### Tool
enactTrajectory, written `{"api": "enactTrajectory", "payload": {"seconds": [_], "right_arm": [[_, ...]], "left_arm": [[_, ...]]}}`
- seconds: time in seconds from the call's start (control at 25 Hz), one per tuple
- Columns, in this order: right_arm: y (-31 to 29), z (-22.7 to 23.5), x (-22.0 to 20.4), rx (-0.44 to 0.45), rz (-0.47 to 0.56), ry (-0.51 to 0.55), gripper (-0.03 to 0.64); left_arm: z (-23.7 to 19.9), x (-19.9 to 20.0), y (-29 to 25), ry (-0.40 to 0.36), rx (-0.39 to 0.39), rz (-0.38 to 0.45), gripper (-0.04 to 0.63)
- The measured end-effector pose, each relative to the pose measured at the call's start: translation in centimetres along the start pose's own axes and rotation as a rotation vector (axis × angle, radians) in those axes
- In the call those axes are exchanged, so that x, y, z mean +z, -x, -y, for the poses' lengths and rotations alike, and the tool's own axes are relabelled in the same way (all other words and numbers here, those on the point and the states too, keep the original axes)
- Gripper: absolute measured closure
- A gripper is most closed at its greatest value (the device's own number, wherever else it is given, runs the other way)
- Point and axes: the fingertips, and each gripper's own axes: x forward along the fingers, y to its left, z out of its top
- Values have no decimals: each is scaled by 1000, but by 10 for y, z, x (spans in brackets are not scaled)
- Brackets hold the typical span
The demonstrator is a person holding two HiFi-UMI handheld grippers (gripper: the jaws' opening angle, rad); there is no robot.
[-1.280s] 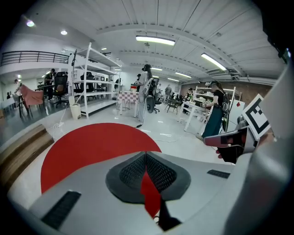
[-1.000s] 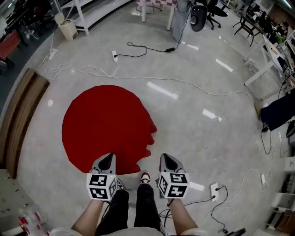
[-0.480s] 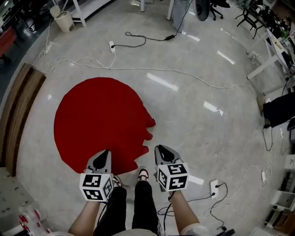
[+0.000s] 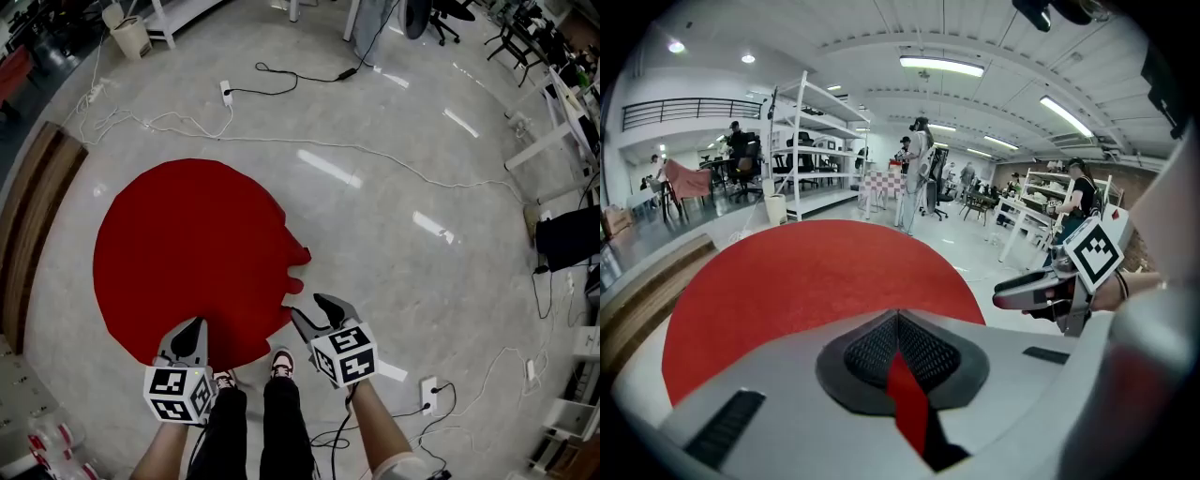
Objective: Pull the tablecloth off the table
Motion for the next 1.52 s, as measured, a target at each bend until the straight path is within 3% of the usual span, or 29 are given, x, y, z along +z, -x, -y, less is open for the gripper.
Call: {"api": "enactTrajectory", "payload": {"seconds": [0.16, 0.56, 1.0, 1.44, 1.52], "right_arm": [[-17, 8, -7, 34, -45, 93, 330], [-52, 9, -2, 112, -108, 291, 282], [-82, 10, 15, 335, -197, 585, 218], [-98, -10, 19, 475, -236, 704, 219], [-97, -12, 20, 490, -229, 713, 263]], "left_arm": [[-7, 0, -4, 20, 19, 2, 577], [-21, 3, -15, 49, 49, -3, 578], [-39, 12, -22, 72, 80, -2, 577], [-43, 8, -26, 83, 78, -26, 577], [-44, 9, -27, 82, 79, -27, 577]]}}
